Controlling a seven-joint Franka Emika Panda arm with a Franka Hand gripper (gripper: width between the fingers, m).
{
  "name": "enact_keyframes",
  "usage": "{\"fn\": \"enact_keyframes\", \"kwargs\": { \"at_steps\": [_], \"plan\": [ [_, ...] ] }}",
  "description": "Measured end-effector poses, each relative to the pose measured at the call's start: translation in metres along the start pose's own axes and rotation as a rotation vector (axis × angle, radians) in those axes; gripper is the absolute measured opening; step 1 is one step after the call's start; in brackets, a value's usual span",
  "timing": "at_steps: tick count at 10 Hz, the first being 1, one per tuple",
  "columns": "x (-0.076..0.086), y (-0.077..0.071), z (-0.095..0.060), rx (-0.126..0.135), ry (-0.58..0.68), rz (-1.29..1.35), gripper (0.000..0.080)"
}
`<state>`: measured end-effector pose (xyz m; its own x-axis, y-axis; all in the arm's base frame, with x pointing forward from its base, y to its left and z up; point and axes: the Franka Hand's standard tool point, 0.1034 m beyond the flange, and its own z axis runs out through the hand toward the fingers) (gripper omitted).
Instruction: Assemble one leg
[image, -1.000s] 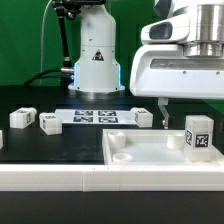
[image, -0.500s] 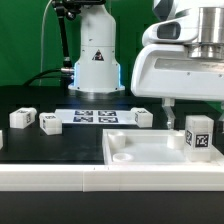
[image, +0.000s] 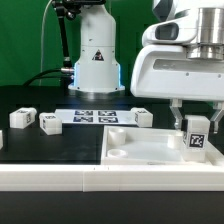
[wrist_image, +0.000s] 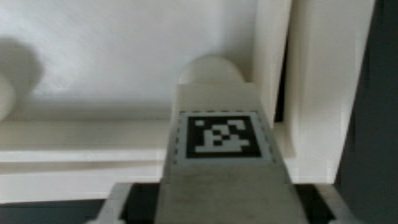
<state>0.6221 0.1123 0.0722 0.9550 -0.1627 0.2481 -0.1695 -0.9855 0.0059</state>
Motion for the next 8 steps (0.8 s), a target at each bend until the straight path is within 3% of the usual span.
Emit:
{"fn": "enact_keyframes", "kwargs": {
  "at_steps": [3, 6, 7, 8],
  "plan": [
    [0.000, 0.009, 0.001, -0.001, 0.019, 0.252, 0.0291],
    [0.000, 0.014, 0.001, -0.008, 0.019, 0.321, 0.0295],
    [0.000, 0.014, 0.002, -0.008, 0.019, 0.322, 0.0378],
    [0.000, 0.014, 0.002, -0.008, 0.019, 0.322, 0.0378]
  ]
}}
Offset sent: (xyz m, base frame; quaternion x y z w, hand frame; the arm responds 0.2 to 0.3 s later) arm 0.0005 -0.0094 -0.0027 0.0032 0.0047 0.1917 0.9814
